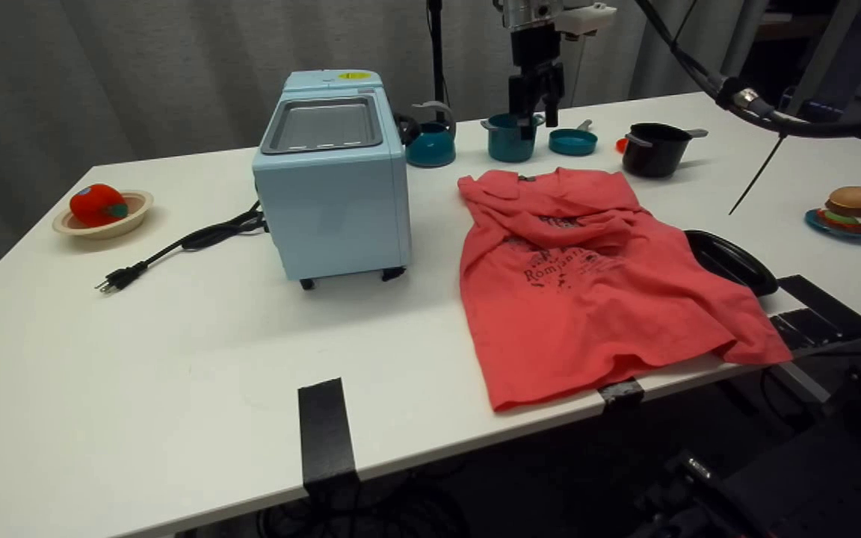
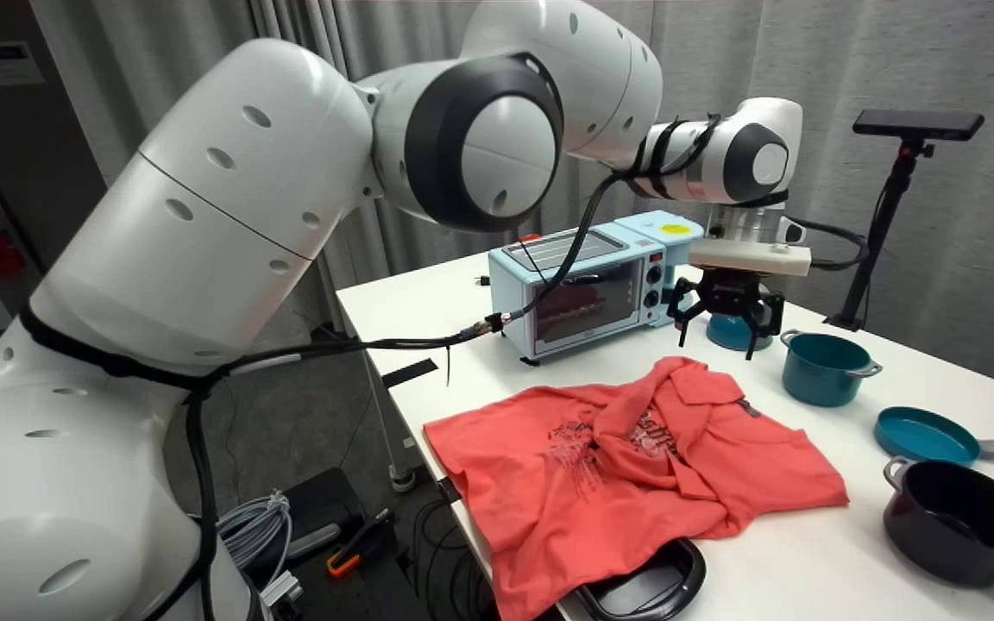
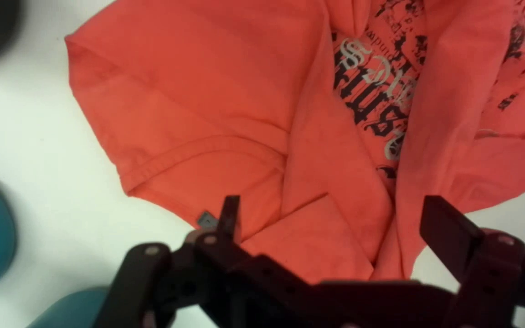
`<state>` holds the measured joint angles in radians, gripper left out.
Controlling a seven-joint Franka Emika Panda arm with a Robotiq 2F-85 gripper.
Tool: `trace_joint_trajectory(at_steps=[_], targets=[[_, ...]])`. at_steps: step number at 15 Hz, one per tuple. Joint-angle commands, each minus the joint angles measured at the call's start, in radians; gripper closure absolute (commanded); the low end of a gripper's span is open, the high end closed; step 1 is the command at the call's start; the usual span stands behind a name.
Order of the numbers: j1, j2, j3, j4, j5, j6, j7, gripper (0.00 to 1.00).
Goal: Unfold the orange shirt
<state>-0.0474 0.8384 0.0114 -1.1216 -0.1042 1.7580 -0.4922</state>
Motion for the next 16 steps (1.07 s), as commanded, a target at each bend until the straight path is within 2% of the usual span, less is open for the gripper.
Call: trace_joint_trajectory(at_steps=[1,11,13,16], targets=[[0.005,-0.171,0.0,-0.239,-0.028,0.036,0.063,0.0],[0.015,-0.448,0.009,-0.734,-0.026,0.167,0.187,0.0],[0.022,-0.47,0.01,-0.824,-0.027,0.2,0.212,0.0],[0.021,-0.452,0.011,-0.898,-0.015,0.266,0.234,0.0]])
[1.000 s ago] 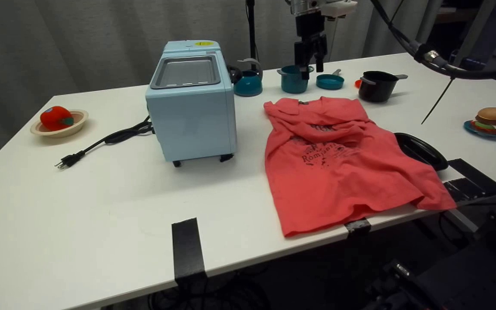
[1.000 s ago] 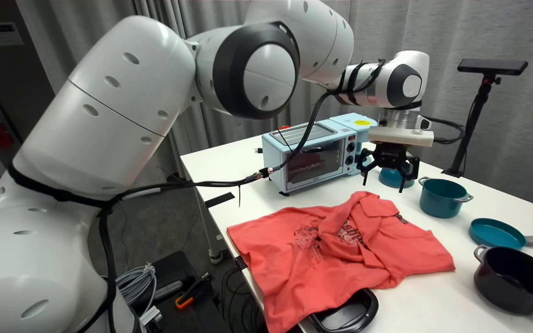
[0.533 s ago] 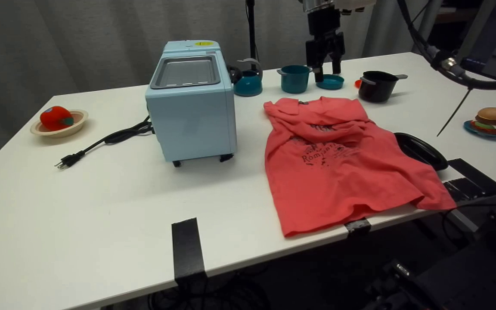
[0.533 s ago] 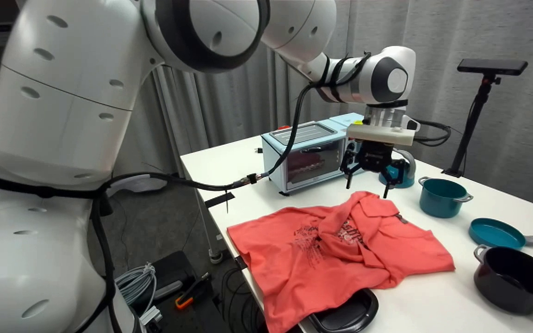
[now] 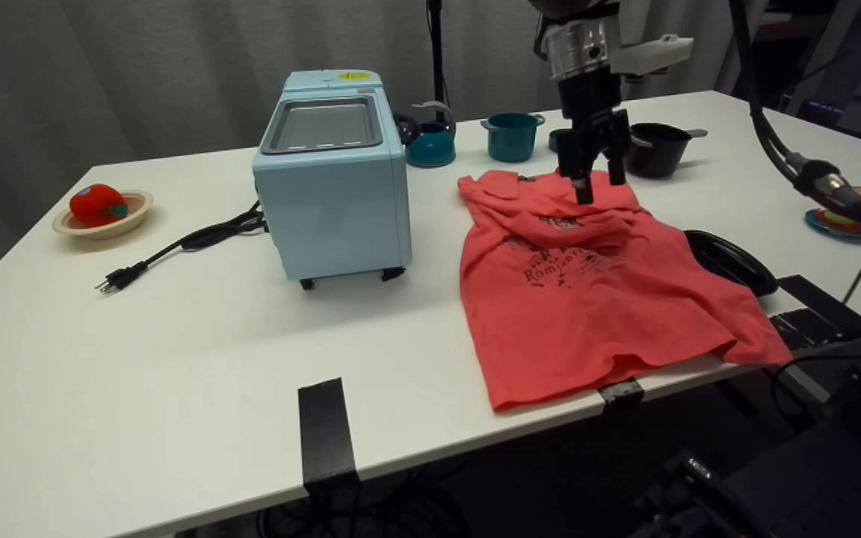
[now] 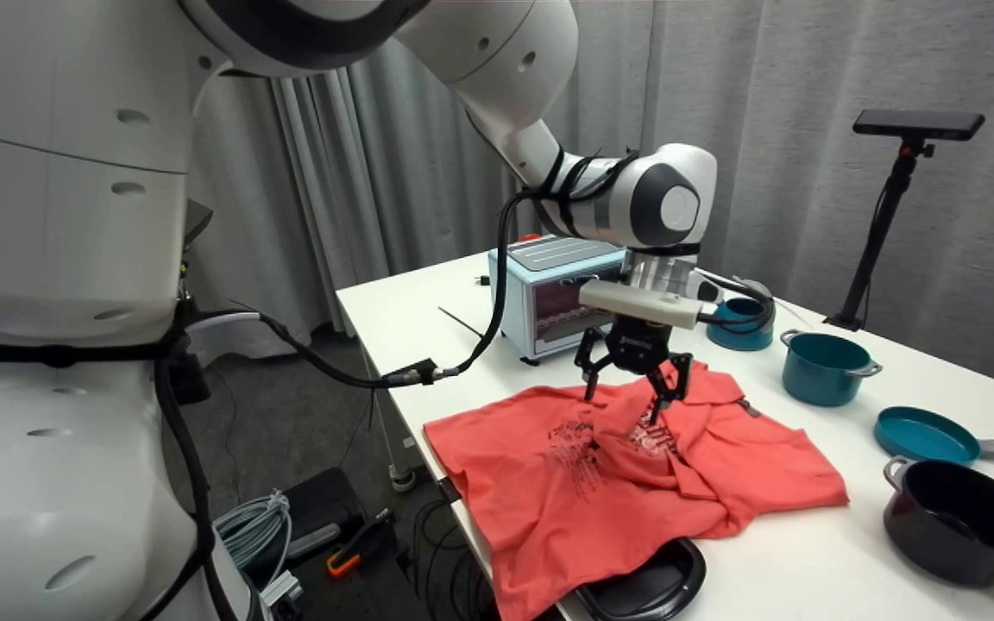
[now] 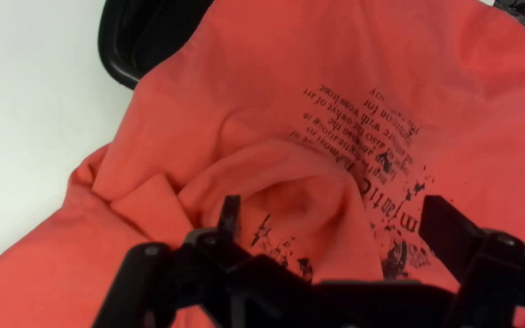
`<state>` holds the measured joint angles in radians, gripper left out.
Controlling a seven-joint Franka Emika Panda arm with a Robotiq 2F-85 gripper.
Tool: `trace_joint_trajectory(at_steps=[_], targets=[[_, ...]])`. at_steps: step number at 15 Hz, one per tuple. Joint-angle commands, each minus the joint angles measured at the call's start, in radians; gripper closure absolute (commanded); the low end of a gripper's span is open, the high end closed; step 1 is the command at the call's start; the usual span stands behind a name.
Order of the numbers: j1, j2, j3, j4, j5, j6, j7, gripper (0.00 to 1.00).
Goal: Unfold the orange shirt
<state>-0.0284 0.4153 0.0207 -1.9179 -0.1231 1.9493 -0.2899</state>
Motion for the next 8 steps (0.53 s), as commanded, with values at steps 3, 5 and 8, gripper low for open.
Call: trace_joint_trajectory(at_steps=[3,5,8], targets=[[-0.001,0.003,-0.003,-0.14,-0.004,0.187,0.047,0.0],[0.006,0.011,-0.014,-0.154,-0.036,0.268,0.062,0.0],[0.001,0.012,-0.023,-0.157,-0.046,0.344,0.073,0.02]])
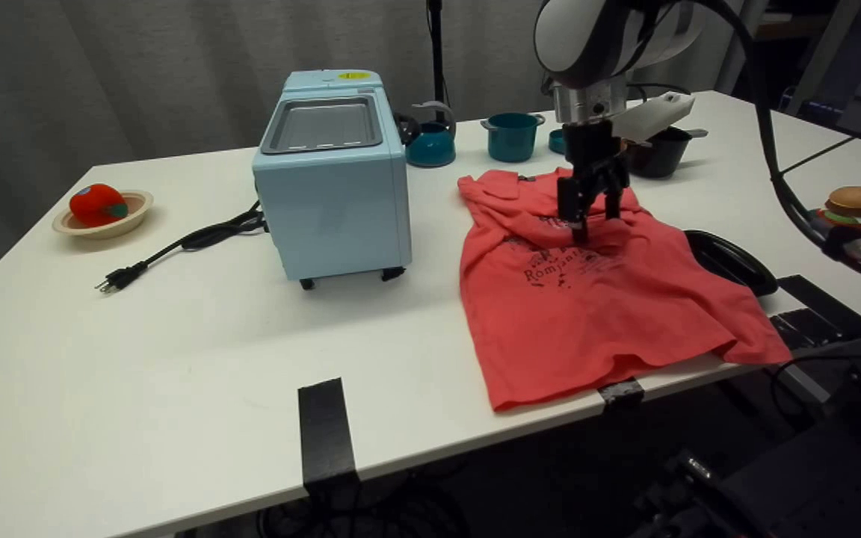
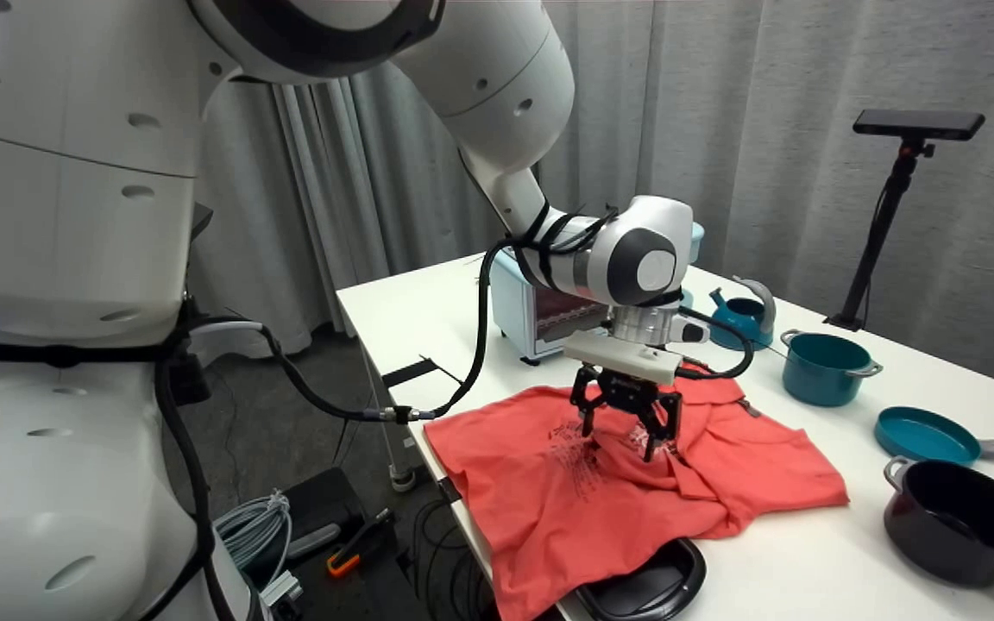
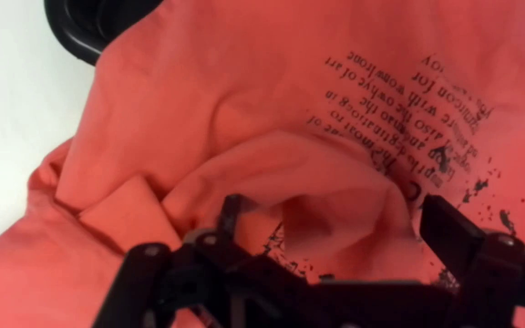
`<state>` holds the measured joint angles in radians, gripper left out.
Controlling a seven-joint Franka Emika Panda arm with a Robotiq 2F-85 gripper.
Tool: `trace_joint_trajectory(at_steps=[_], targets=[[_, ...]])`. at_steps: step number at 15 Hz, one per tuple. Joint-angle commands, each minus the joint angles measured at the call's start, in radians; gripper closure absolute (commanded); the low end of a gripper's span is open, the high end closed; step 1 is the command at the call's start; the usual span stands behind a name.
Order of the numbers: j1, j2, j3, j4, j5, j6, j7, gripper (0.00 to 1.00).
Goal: Unfold the orange shirt
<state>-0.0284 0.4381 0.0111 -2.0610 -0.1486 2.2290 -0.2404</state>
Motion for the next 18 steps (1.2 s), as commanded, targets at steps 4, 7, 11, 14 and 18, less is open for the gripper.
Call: trace_joint_trajectory(at_steps=[4,7,11,14,18], targets=[[-0.012,-0.012,-0.007,-0.014,0.005,0.092,0.007,0.4],[-0.019,-0.015,-0.002,-0.006,0.023,0.069,-0.004,0.65],[-0.024,-0.021,0.004,-0.004,0.048,0.049,-0.016,0.94],[-0.028,-0.049,0.017,-0.012,0.079,0.004,-0.042,1.0],[-0.019,-0.113,0.023,-0.023,0.082,0.002,-0.061,0.99]])
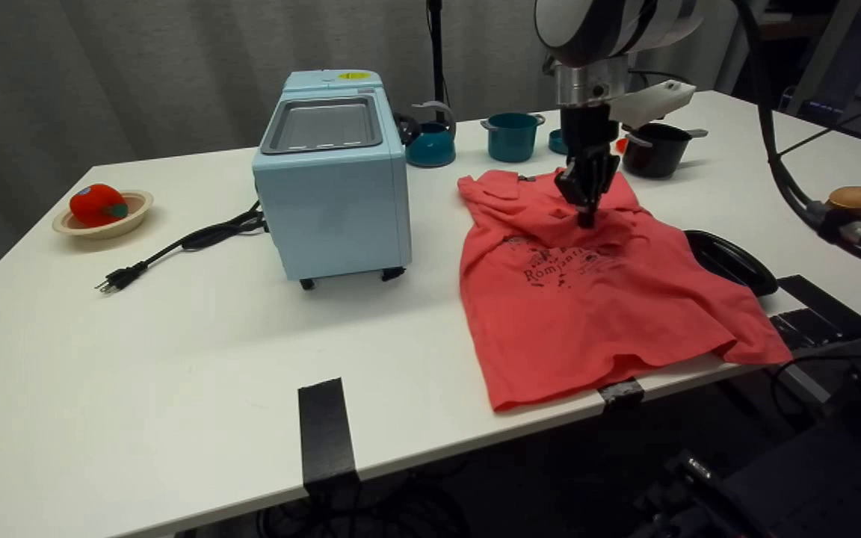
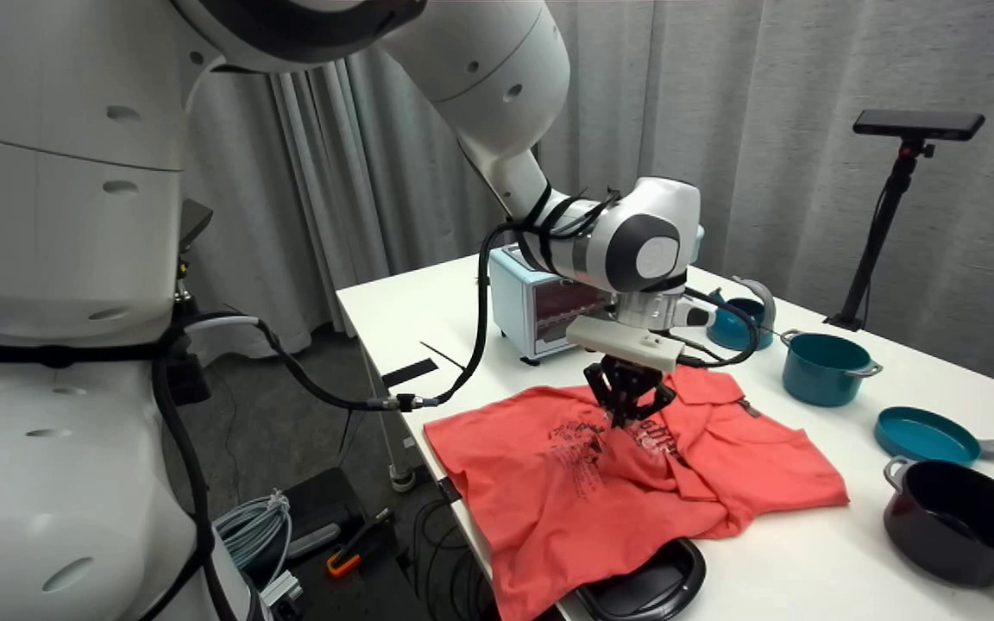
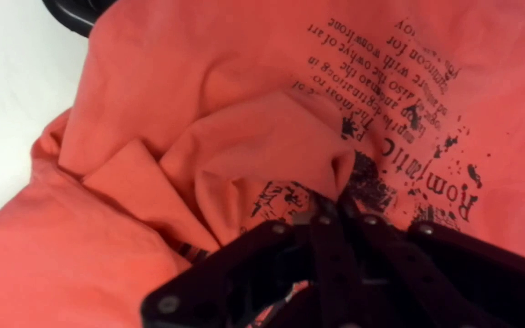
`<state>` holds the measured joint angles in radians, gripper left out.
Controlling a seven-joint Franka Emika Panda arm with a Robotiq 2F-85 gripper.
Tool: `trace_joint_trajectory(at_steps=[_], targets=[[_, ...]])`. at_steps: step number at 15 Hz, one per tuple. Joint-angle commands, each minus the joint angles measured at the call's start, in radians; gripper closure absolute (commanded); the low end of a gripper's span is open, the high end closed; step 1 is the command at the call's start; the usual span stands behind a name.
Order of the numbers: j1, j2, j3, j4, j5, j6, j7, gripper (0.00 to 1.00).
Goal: Unfold the orange shirt
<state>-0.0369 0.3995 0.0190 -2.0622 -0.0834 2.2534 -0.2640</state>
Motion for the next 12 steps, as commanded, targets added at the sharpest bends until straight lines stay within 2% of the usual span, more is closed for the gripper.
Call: trace_joint_trajectory(at_steps=[1,4,12], targets=[[-0.004,-0.097,0.012,-0.025,0.006,-0.011,-0.026,0.99],[0.011,-0.148,0.009,-0.024,-0.011,0.016,-0.005,0.99],[0.074,-0.235,0.002,-0.015,-0.164,0.107,0.12,0.99]])
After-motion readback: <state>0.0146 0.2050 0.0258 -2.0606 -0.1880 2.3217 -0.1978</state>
